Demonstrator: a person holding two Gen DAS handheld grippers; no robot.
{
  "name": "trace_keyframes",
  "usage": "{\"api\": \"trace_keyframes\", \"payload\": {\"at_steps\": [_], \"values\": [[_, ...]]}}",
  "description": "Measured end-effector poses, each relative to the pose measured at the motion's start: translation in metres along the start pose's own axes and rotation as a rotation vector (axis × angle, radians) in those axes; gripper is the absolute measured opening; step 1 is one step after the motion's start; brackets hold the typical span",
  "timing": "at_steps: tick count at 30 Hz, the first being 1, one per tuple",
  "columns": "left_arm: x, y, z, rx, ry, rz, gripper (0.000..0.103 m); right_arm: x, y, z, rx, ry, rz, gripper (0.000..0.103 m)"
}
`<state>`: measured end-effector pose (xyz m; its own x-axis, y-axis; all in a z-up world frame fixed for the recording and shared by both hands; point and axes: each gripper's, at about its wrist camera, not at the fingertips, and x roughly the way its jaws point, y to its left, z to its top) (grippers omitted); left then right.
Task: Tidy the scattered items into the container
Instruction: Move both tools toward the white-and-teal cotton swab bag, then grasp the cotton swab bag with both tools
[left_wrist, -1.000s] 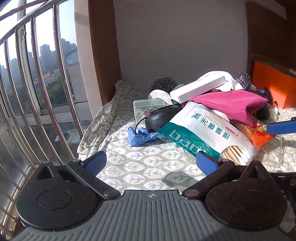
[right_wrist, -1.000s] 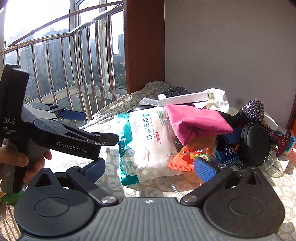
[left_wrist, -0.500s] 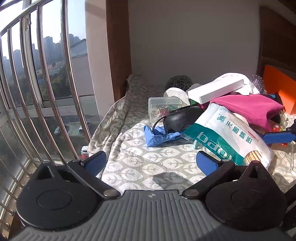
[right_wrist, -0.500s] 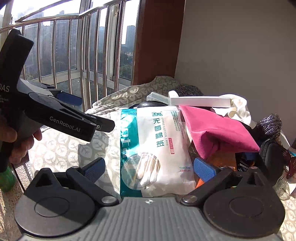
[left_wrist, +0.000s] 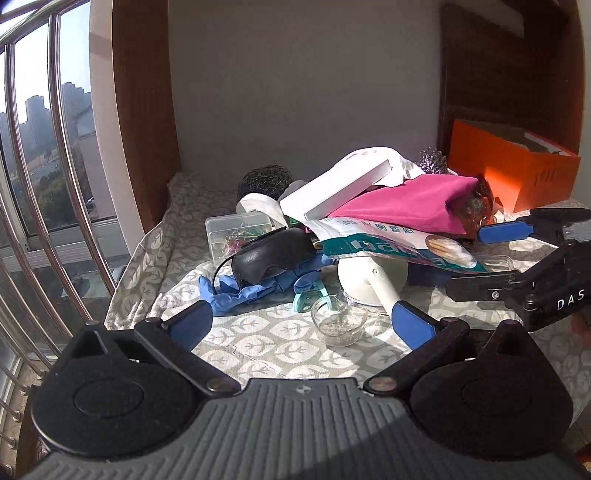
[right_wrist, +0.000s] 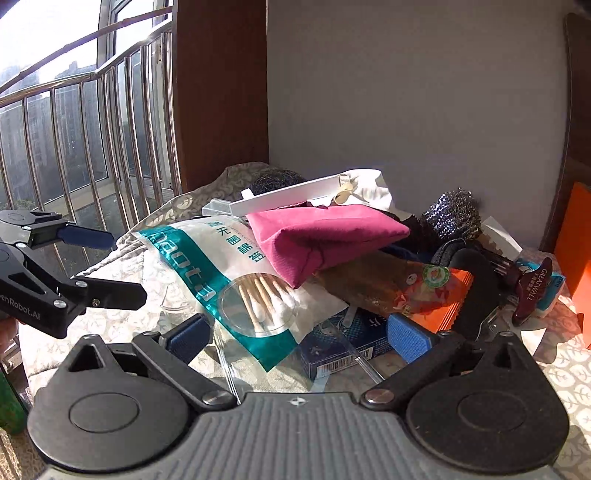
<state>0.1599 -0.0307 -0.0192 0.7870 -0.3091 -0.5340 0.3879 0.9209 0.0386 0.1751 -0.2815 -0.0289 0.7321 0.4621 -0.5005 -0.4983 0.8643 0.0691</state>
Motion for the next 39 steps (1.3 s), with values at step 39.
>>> {"api": "trace_keyframes", "payload": {"at_steps": [39], "values": [[0.055, -0.024, 0.005, 0.149, -0.025, -0.216, 0.103, 0.036, -0.016, 0.007, 0.186, -0.002, 0.145, 0.091]]}}
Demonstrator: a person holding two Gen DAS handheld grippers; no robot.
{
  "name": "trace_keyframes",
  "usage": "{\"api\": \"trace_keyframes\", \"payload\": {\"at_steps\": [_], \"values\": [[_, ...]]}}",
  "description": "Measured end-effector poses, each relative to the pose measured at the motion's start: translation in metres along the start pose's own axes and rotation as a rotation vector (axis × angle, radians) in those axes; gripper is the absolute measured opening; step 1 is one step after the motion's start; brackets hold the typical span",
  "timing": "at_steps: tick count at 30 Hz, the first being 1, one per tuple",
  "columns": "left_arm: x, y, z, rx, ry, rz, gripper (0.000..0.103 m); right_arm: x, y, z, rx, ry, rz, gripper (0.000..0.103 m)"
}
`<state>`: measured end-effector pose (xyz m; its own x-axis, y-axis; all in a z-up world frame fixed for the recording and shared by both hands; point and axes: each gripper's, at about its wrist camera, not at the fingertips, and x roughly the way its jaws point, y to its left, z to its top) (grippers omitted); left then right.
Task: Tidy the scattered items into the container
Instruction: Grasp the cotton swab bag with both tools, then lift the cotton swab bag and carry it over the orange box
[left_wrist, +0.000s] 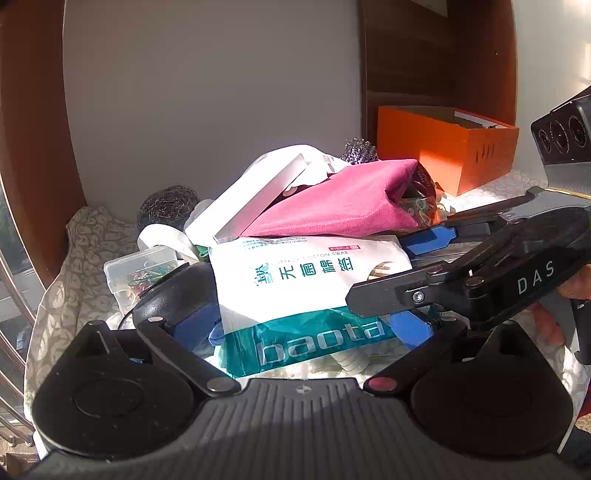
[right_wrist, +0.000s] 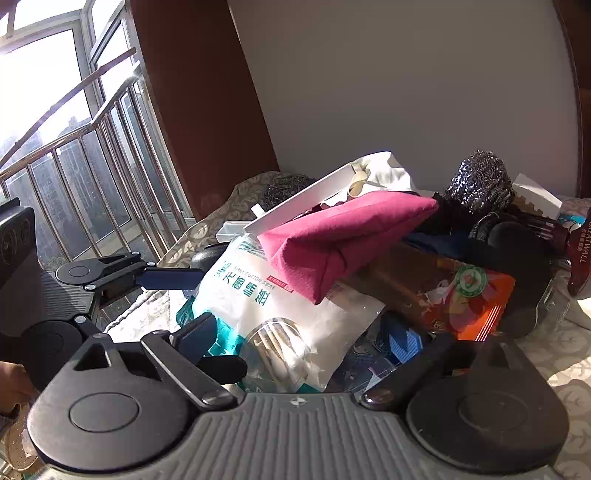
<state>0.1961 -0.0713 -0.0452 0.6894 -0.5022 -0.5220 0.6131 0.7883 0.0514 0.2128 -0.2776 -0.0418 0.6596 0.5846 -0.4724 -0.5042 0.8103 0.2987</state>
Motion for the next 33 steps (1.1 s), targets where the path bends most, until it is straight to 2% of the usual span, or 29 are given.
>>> {"api": "trace_keyframes", "payload": {"at_steps": [1, 2, 3, 4, 5, 6, 7, 15, 20, 27, 33], "values": [[0.003, 0.000, 0.001, -0.006, 0.011, -0.006, 0.099, 0.000, 0.000, -0.001, -0.001, -0.008, -0.002, 0.087], [0.005, 0.000, 0.001, -0.018, 0.022, -0.011, 0.089, 0.003, 0.002, -0.001, -0.009, -0.016, -0.007, 0.072], [0.006, 0.001, 0.001, -0.042, 0.038, -0.046, 0.071, 0.003, 0.002, -0.001, -0.018, -0.015, -0.008, 0.061], [0.004, 0.001, 0.001, -0.060, 0.040, -0.053, 0.067, 0.004, 0.002, -0.001, -0.032, -0.012, -0.006, 0.057], [0.002, 0.000, 0.001, -0.067, 0.033, -0.064, 0.054, 0.002, 0.003, -0.001, -0.052, -0.013, -0.008, 0.050], [-0.003, -0.002, 0.002, -0.070, 0.021, -0.067, 0.043, -0.001, 0.003, 0.000, -0.054, -0.021, -0.002, 0.047], [-0.007, -0.004, 0.003, -0.071, 0.017, -0.072, 0.041, -0.005, 0.004, 0.001, -0.052, -0.032, 0.024, 0.046], [-0.031, -0.002, 0.013, -0.081, -0.009, -0.050, 0.041, -0.015, 0.019, 0.014, -0.098, -0.065, 0.061, 0.045], [-0.040, -0.010, 0.026, -0.057, -0.039, -0.046, 0.041, -0.028, 0.023, 0.024, -0.117, -0.099, 0.058, 0.045], [-0.032, -0.034, 0.048, -0.023, -0.057, 0.003, 0.040, -0.049, 0.008, 0.032, -0.094, -0.157, 0.049, 0.045], [-0.009, -0.059, 0.064, 0.028, -0.064, 0.018, 0.041, -0.069, -0.015, 0.033, -0.070, -0.186, 0.015, 0.045]]}}
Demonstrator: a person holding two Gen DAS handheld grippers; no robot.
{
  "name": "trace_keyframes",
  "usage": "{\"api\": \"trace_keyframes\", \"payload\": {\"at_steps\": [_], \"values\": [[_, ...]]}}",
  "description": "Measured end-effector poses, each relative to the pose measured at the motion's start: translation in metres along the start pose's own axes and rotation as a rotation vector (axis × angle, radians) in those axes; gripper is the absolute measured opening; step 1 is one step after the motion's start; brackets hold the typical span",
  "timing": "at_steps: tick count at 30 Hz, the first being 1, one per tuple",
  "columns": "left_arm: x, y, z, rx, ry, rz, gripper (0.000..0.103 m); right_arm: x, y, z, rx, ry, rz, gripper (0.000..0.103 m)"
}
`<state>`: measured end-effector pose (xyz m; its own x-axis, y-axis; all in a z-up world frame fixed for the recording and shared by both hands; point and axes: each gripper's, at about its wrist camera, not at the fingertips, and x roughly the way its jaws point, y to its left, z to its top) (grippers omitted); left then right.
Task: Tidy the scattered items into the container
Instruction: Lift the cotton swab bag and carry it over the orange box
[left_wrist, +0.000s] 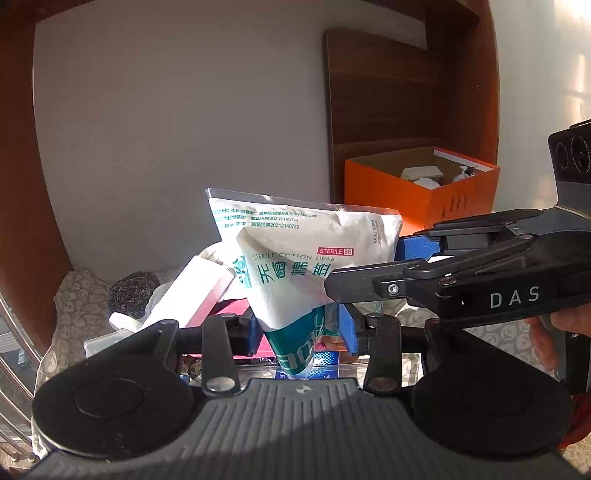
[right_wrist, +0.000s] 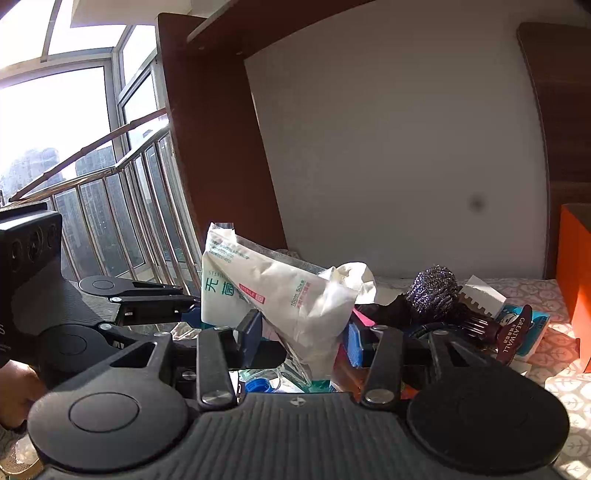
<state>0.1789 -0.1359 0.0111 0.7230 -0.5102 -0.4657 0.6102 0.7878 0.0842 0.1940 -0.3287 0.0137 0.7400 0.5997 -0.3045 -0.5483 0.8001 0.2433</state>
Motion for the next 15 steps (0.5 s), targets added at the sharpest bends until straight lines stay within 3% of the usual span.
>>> {"api": "trace_keyframes", "payload": {"at_steps": [15], "values": [[0.044, -0.057, 0.021, 0.140, -0.003, 0.019, 0.041, -0.043, -0.056, -0.008, 0.035, -0.024, -0.091, 0.046]]}}
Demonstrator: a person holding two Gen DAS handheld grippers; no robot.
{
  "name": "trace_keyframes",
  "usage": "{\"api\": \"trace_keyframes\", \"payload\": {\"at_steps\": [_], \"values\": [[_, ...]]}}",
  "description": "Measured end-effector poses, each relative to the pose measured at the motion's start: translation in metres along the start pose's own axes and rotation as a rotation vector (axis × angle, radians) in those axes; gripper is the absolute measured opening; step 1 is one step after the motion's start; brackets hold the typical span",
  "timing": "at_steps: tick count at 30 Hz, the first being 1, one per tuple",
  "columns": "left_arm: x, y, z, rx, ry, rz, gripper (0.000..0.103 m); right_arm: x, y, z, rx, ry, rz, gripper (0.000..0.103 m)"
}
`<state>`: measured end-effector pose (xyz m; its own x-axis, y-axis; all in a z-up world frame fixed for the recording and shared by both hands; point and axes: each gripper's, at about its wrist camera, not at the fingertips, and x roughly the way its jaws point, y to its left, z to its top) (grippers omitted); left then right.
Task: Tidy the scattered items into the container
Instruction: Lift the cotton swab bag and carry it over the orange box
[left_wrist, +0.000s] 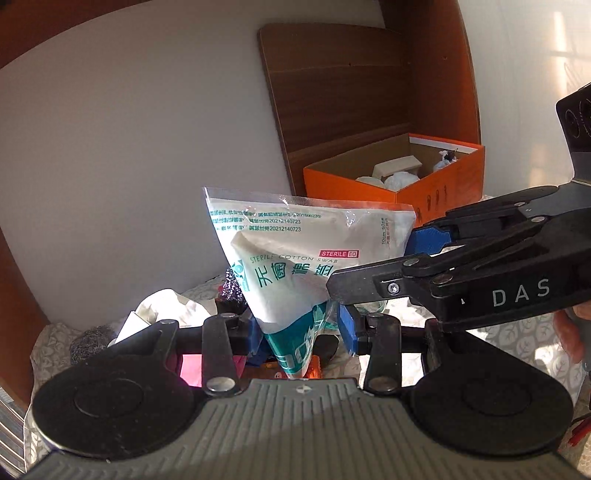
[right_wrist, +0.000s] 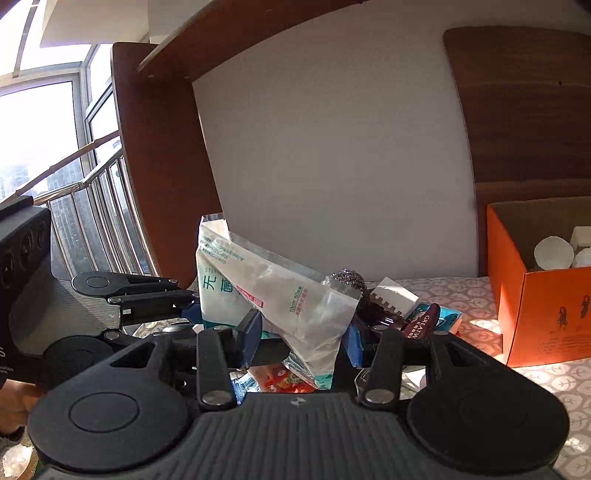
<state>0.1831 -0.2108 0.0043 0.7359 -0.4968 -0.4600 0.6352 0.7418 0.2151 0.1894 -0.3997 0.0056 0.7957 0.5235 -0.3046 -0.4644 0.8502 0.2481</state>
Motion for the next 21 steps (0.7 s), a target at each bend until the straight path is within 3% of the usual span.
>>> {"api": "trace_keyframes", "payload": {"at_steps": [10, 21], "values": [[0.025, -0.025, 0.025, 0.054, -0.010, -0.051, 0.041, -0.022, -0.034, 0.000, 0.016, -0.026, -0.076, 0.046], [0.068, -0.063, 0.088, 0.149, -0.105, -0.094, 0.041, -0.055, -0.087, 0.035, 0.022, -0.112, -0.209, 0.047]]}}
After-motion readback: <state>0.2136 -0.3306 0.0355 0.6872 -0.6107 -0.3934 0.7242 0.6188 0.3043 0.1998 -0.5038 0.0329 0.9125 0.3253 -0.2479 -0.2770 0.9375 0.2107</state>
